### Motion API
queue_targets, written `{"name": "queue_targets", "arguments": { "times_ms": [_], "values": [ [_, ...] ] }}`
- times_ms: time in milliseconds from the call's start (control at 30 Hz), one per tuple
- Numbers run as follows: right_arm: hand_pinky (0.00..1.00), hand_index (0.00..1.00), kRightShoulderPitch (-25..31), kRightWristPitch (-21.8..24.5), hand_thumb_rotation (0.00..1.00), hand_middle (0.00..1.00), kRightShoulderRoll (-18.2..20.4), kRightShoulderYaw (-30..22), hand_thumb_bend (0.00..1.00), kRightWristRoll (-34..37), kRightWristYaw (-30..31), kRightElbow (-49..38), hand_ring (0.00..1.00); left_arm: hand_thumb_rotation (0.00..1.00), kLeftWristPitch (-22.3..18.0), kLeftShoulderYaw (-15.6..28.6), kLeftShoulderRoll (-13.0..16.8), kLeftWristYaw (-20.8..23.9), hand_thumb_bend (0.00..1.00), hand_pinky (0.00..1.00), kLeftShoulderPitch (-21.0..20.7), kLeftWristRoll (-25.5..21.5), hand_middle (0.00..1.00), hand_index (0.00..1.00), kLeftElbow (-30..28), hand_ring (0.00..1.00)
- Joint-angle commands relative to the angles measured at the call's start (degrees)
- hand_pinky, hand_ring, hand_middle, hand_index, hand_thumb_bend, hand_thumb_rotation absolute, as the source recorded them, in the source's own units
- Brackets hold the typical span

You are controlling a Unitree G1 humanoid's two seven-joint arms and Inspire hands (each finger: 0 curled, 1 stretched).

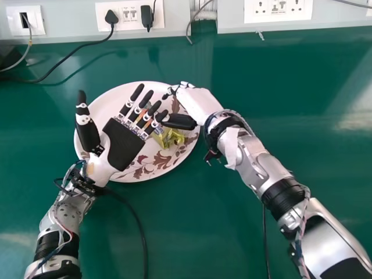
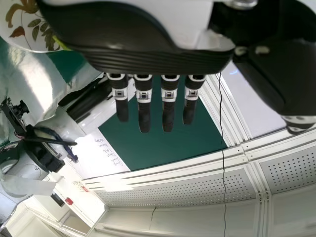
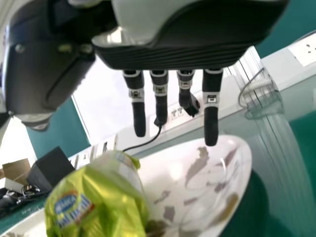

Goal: Pick up biscuit and place it in the plate

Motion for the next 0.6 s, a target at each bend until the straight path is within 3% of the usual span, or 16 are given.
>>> {"name": "queue_targets", "arguments": {
  "times_ms": [0, 267, 567],
  "values": [
    [0.51, 0.78, 1.16, -0.58, 0.31, 0.93, -0.36, -1.06, 0.97, 0.96, -0.38, -2.06, 0.77, 0.8, 0.23, 0.35, 0.13, -1.06, 0.99, 0.9, 0.14, -0.61, 0.88, 0.93, 0.69, 0.85],
    [0.51, 0.79, 2.87, -1.08, 0.28, 0.93, -1.23, -3.19, 0.96, 2.6, 0.49, -5.71, 0.76, 0.81, 0.29, 0.06, 0.31, -1.27, 1.0, 0.87, 0.09, -0.64, 0.9, 0.94, 0.93, 0.84],
    [0.51, 0.78, 6.46, 3.27, 0.28, 0.93, -2.81, -6.3, 0.96, 4.07, 5.6, -16.6, 0.75, 0.77, -0.05, -0.03, 0.57, -1.68, 1.0, 0.91, -0.15, -0.4, 0.92, 0.94, 1.47, 0.87]
  ]
}}
